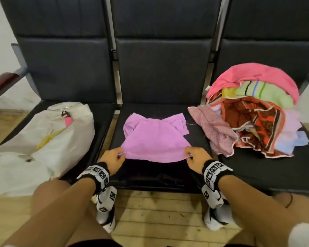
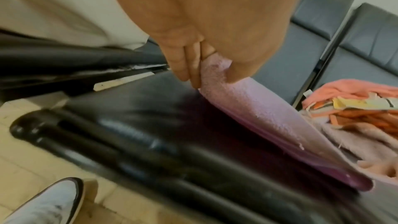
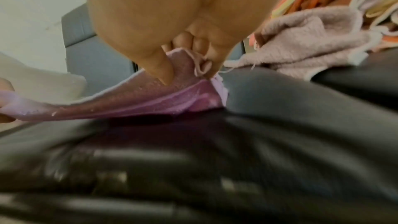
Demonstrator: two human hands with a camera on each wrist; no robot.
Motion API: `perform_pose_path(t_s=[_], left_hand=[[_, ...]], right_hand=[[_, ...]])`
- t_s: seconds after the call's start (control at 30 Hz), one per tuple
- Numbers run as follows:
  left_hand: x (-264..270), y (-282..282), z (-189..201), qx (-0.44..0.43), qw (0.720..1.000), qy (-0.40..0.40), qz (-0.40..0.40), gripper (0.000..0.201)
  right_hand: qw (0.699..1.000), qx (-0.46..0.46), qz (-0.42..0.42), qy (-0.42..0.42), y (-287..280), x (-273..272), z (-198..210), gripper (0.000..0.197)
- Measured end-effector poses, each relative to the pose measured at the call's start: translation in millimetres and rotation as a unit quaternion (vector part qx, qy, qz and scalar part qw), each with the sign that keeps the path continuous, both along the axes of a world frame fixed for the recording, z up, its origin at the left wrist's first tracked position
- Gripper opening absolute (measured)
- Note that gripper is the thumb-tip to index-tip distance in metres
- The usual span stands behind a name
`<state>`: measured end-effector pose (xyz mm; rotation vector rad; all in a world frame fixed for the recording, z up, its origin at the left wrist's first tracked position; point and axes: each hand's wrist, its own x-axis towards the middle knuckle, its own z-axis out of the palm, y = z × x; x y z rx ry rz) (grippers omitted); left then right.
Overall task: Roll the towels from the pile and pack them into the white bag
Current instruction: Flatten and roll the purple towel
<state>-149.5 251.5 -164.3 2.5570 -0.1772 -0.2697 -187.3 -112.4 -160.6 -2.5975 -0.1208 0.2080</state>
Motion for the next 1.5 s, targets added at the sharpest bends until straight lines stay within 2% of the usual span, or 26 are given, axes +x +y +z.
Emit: perform_pose_path(t_s=[0.07, 0.2, 0.27, 0.37, 0.47, 0.57, 0.63, 0.77, 0.87, 0.93, 1.03, 1.1, 1.17, 1.23, 1.3, 1.37, 1.43, 1.5], left_hand=[[-12.8, -2.5, -13.7, 0.035, 0.999, 0.014, -0.014, 0.014], [-31.6, 2.0, -45.9, 0.046, 0.997, 0.027, -0.056, 0.011], [-38.6, 6.1, -56.9, 0.048, 0.996, 0.017, -0.066, 0.018], [-45.0, 8.3, -65.6, 0.026, 0.995, -0.052, -0.084, 0.036], [-51.7, 16.1, -72.9, 0.006, 0.995, -0.087, -0.041, 0.036], [-58.0, 19.5, -78.1, -0.003, 0.996, -0.093, 0.001, 0.021], [-57.7, 19.1, -78.6, -0.017, 0.995, -0.094, 0.017, 0.019], [-57.5, 16.9, -80.5, -0.029, 0.993, -0.077, 0.086, 0.011], [-59.1, 12.3, -81.2, -0.030, 0.990, -0.067, 0.120, 0.009], [-58.4, 7.7, -80.5, -0.022, 0.989, -0.051, 0.135, 0.014], [-57.7, 0.0, -77.9, 0.000, 0.991, -0.054, 0.123, 0.036], [-60.2, -7.0, -72.7, 0.014, 0.990, -0.062, 0.128, 0.045], [-63.5, -14.0, -67.8, 0.036, 0.986, -0.120, 0.106, 0.047], [-66.1, -22.7, -65.4, 0.033, 0.981, -0.185, 0.042, 0.040], [-69.6, -35.3, -62.9, 0.006, 0.983, -0.184, -0.027, 0.031], [-72.7, -48.5, -63.6, -0.002, 0.989, -0.129, -0.079, 0.027], [-74.3, -55.0, -69.2, 0.042, 0.989, -0.089, -0.112, 0.032], [-75.0, -53.4, -74.5, 0.067, 0.988, -0.080, -0.114, 0.033]], right_hand=[[0.999, -0.007, -0.003, 0.032, -0.4, -14.5, -21.2, 0.018], [0.997, -0.037, 0.023, 0.068, -2.6, -37.2, -51.1, 0.019], [0.997, -0.044, 0.036, 0.042, -5.5, -46.2, -61.6, 0.017], [0.998, -0.044, 0.038, -0.035, -11.2, -55.5, -72.1, 0.015], [0.996, -0.061, 0.044, -0.057, -11.7, -60.7, -74.2, 0.007], [1.000, -0.013, 0.002, -0.020, -11.3, -67.1, -74.5, 0.024], [0.999, 0.022, -0.037, 0.001, -11.7, -69.5, -72.3, 0.028], [0.994, 0.069, -0.073, -0.032, -13.7, -72.8, -73.3, 0.008], [0.990, 0.078, -0.108, -0.038, -8.7, -74.3, -75.0, 0.007], [0.988, 0.079, -0.123, -0.049, -4.0, -74.3, -76.2, 0.011], [0.986, 0.070, -0.134, -0.066, 0.9, -71.7, -77.8, 0.024], [0.988, 0.011, -0.128, -0.085, 3.3, -69.7, -76.5, 0.030], [0.985, -0.061, -0.104, -0.127, 5.6, -68.2, -75.0, 0.032], [0.978, -0.094, -0.071, -0.173, 14.1, -66.2, -71.8, 0.031], [0.976, -0.096, -0.020, -0.196, 26.8, -64.8, -67.9, 0.024], [0.986, -0.086, 0.016, -0.145, 39.2, -64.9, -65.3, 0.018], [0.990, -0.119, 0.029, -0.066, 46.3, -67.1, -67.9, 0.030], [0.988, -0.147, 0.026, -0.033, 48.4, -70.6, -73.1, 0.037]])
